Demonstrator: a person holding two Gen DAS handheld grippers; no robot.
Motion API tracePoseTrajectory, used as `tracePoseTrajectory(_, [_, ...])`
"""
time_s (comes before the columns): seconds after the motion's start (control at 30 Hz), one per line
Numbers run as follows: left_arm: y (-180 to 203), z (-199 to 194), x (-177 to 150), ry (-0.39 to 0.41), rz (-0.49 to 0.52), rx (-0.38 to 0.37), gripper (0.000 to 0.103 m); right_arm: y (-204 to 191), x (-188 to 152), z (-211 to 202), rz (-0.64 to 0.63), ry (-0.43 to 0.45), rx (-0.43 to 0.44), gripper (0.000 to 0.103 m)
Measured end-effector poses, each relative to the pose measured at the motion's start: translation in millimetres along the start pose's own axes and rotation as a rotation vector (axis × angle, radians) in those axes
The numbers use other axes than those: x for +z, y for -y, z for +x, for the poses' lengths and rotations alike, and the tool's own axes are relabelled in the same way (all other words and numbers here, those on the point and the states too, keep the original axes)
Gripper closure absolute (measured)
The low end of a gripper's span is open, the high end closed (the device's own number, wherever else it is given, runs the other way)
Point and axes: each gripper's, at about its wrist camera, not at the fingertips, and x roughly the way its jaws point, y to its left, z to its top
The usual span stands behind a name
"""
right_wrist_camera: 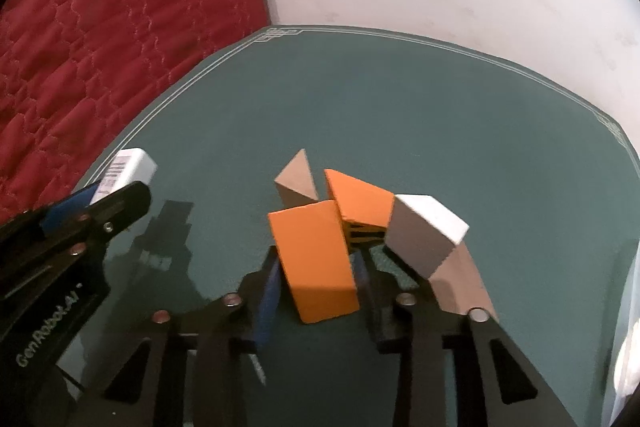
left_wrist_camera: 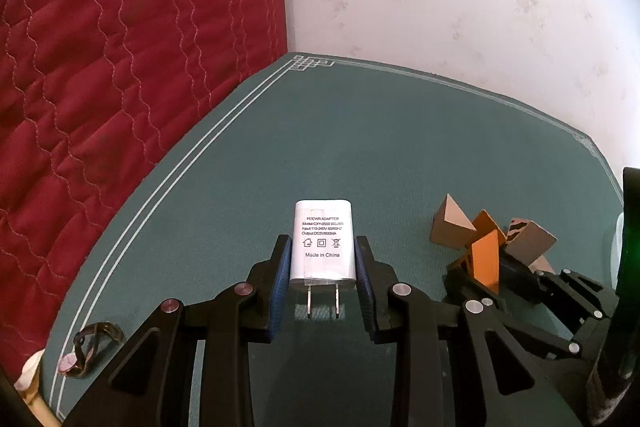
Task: Organize rigid objects
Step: 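Lift the white charger with the left gripper while the right gripper grasps the orange block, then carry the orange block into the basin and open the right gripper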
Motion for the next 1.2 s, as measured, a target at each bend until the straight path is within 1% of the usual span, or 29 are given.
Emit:
tracePoseTrajectory(0.1, [-0.6, 0.0, -0.2, 0.0, -0.002, -0.001, 0.071, -2.9, -1.9, -2.8, -0.007, 0.002, -0.008, 0.069])
tracePoseTrajectory(0.3, [2.5, 0.9, -0.8, 0.003, 0.003, -0.006, 0.071, -0.6, -7.6, -10.1, 0.028, -0.004, 0.005, 0.069])
tracePoseTrajectory(0.67, [10.9, -3.6, -2.6, 0.014, 0.025, -0.025, 0.071, 14.2, -24.0, -46.6, 0.097, 0.04, 0.009, 0.069])
tracePoseTrajectory(1.0, [15.4, -6.9, -5.6, 0.018, 0.047, -0.038, 0.072, 41.8, -41.9, -87.4, 0.189, 0.09, -0.045, 0.069])
tracePoseTrajectory(1.2, [21.0, -8.7, -8.8, 0.023, 0.065, -0.044, 0.072, 69.9, -54.0, -110.7, 0.278, 0.129, -0.105, 0.069])
